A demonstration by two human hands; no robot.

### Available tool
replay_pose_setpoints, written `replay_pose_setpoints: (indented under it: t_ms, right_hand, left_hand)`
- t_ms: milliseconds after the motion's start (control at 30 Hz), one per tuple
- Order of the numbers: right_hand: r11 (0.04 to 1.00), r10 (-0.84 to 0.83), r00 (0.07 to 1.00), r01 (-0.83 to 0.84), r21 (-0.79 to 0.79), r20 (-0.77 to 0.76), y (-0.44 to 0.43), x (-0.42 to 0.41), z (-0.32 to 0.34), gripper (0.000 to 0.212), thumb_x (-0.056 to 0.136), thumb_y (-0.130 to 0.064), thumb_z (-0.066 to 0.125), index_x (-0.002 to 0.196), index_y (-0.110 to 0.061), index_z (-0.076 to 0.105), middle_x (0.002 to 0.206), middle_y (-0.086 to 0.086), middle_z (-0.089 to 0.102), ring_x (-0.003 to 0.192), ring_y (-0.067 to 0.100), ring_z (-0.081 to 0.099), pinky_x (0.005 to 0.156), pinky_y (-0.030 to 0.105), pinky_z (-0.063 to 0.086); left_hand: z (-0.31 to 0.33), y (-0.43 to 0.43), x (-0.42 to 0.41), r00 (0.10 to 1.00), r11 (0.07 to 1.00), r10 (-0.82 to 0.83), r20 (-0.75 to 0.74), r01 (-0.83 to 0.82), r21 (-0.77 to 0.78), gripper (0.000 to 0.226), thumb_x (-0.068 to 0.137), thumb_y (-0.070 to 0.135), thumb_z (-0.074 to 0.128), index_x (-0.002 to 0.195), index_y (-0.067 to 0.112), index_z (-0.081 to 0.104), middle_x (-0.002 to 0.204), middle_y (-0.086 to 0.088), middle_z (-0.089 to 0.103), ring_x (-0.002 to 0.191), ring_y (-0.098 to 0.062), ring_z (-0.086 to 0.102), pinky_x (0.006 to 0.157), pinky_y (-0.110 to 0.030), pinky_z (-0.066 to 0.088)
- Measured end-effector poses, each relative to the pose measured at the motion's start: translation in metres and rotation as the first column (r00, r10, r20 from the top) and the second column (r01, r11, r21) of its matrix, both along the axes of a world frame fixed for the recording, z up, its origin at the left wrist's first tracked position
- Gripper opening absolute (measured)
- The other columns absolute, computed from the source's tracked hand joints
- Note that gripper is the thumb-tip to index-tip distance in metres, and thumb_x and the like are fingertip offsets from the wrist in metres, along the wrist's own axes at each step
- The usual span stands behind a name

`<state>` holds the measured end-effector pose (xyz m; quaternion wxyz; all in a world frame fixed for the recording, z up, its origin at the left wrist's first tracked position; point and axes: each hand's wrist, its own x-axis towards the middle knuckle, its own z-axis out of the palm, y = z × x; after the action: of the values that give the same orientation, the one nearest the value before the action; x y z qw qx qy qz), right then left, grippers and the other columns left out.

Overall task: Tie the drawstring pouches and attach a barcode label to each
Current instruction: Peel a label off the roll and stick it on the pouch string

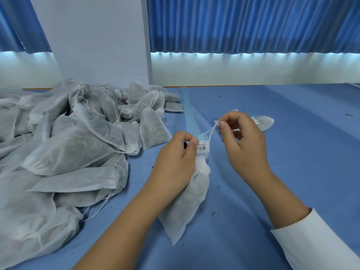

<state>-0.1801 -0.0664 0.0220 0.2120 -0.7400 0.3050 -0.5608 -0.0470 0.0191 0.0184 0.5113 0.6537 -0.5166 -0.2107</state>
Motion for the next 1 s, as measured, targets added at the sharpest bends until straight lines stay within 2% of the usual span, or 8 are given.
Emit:
replay_pose_setpoints:
  t_ms: [67,167,300,400,500,700,867,1000]
  right_hand:
    - [0.997,0.006,0.999,-0.009,0.072,0.039,0.001,0.001,0.000,0.019,0.095,-0.010,0.058,0.088,-0.028,0.057,0.088,-0.010,0.063,0.081,0.010,0.060,0.071,0.030,0.052]
    - [0.989,-0.014,0.994,-0.002,0.149,0.109,0.001,0.002,0.001,0.022,0.093,-0.009,0.060,0.084,-0.028,0.058,0.089,-0.005,0.065,0.080,0.011,0.060,0.073,0.039,0.055]
    - [0.986,-0.002,0.995,-0.015,0.165,0.102,0.003,0.004,0.000,0.023,0.093,-0.009,0.060,0.083,-0.029,0.057,0.087,-0.011,0.064,0.078,0.006,0.059,0.072,0.036,0.054]
    - [0.988,0.044,0.995,-0.057,0.141,0.093,0.008,0.007,-0.002,0.022,0.093,-0.009,0.060,0.084,-0.030,0.057,0.086,-0.015,0.062,0.079,0.003,0.059,0.069,0.028,0.053]
    - [0.987,0.109,0.992,-0.115,0.110,0.062,0.015,0.012,-0.003,0.023,0.091,-0.014,0.059,0.084,-0.035,0.055,0.088,-0.016,0.061,0.082,-0.001,0.058,0.067,0.011,0.044]
    - [0.950,0.308,0.939,-0.293,0.110,-0.151,0.030,0.022,-0.014,0.013,0.092,-0.013,0.062,0.090,-0.026,0.064,0.110,-0.010,0.054,0.111,0.005,0.054,0.091,0.019,0.046]
    - [0.911,0.378,0.906,-0.327,0.251,-0.193,0.033,0.027,-0.021,0.011,0.094,-0.014,0.062,0.092,-0.024,0.063,0.128,-0.018,0.045,0.131,-0.015,0.028,0.097,0.003,0.029]
    - [0.928,0.321,0.932,-0.274,0.251,-0.170,0.028,0.025,-0.022,0.010,0.093,-0.014,0.063,0.091,-0.024,0.064,0.124,-0.017,0.052,0.125,-0.015,0.037,0.096,0.006,0.033]
  left_hand:
    - [0.003,-0.003,0.007,0.992,0.995,0.031,-0.125,-0.019,0.098,0.027,0.101,0.045,0.044,0.095,0.027,0.063,0.059,0.017,0.054,0.055,0.005,0.051,0.058,-0.011,0.037]
    - [0.010,-0.006,0.020,0.933,0.939,0.039,-0.358,0.089,0.332,0.040,0.099,0.052,0.042,0.082,0.025,0.066,0.072,0.009,0.065,0.067,-0.008,0.060,0.073,-0.028,0.045]
    - [0.007,-0.006,0.031,0.771,0.902,-0.071,-0.633,0.321,0.289,0.034,0.079,0.031,0.053,0.099,0.009,0.069,0.083,-0.009,0.060,0.074,-0.022,0.055,0.075,-0.033,0.041]
    - [0.004,-0.007,0.033,0.817,0.942,-0.028,-0.577,0.215,0.259,0.048,0.064,0.019,0.054,0.108,0.007,0.067,0.093,-0.011,0.062,0.086,-0.024,0.055,0.078,-0.035,0.040]
    - [0.005,-0.009,0.034,0.850,0.983,0.104,-0.517,-0.009,0.182,0.019,0.090,0.010,0.054,0.101,0.014,0.069,0.090,-0.009,0.065,0.086,-0.023,0.057,0.078,-0.036,0.041]
    - [0.004,-0.013,0.040,0.771,0.970,0.205,-0.603,-0.242,0.021,0.019,0.097,0.014,0.058,0.112,0.009,0.066,0.087,-0.003,0.068,0.076,-0.015,0.060,0.062,-0.025,0.045]
    - [0.004,-0.012,0.037,0.661,0.971,0.153,-0.734,-0.240,-0.014,0.023,0.099,0.012,0.054,0.117,0.002,0.065,0.100,-0.013,0.068,0.089,-0.022,0.064,0.077,-0.035,0.050]
    - [0.006,-0.011,0.034,0.607,0.983,0.089,-0.790,-0.179,-0.027,0.016,0.098,0.014,0.057,0.102,0.002,0.068,0.088,-0.010,0.070,0.081,-0.019,0.067,0.067,-0.028,0.053]
